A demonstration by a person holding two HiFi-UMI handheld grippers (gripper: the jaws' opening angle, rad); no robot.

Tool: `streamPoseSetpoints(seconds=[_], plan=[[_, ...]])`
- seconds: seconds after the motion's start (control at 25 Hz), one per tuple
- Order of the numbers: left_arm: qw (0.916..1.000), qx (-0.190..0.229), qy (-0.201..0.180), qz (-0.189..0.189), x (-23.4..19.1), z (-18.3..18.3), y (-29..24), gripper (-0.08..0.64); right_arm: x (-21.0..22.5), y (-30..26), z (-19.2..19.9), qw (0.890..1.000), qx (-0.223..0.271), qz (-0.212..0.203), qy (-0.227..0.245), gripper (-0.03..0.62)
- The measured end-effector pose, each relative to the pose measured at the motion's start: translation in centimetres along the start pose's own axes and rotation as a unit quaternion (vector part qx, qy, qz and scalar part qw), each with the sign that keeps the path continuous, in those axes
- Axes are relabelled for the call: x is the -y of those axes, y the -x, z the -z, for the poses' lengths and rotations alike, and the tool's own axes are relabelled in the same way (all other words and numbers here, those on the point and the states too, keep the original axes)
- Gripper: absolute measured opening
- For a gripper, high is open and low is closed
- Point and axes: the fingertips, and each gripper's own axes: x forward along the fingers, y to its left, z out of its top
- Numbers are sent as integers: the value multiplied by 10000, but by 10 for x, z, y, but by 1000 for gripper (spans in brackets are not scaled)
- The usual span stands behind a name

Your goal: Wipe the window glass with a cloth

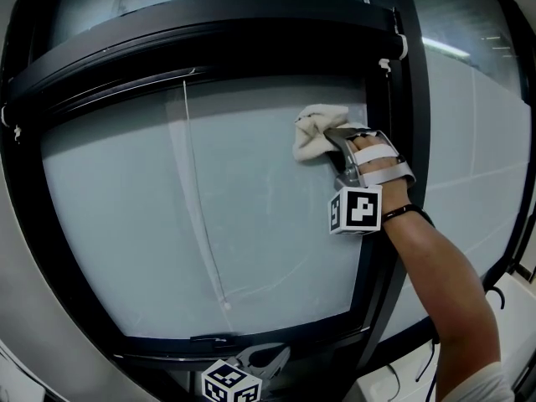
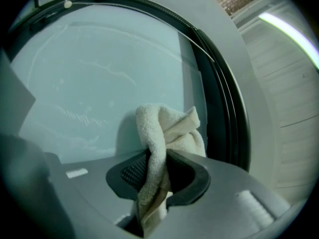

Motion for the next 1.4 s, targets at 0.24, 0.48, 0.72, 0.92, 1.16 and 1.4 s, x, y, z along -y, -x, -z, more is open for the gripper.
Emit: streamPoseSetpoints(seconds=[0.24,0.48,0.72,0.92,1.16,1.4], plan=[[10000,-7,-38,35,6,5,1,17,-13,8,-4,9999,68,-92,19,89],[10000,79,-51,-25,4,7,6,17,-30,17,-9,9998,124,-167,79,89],[9999,134,-1,-23,6,10,11,17,-48,28,-12,9994,164,-291,86,89],[10000,92,36,-7,9,15,12,17,-63,37,-15,9991,206,-359,113,89],[9999,82,64,-30,10,19,13,17,-81,48,-19,9987,244,-446,92,89],[9999,93,89,-94,10,21,16,17,-98,59,-23,9982,294,-518,100,89]])
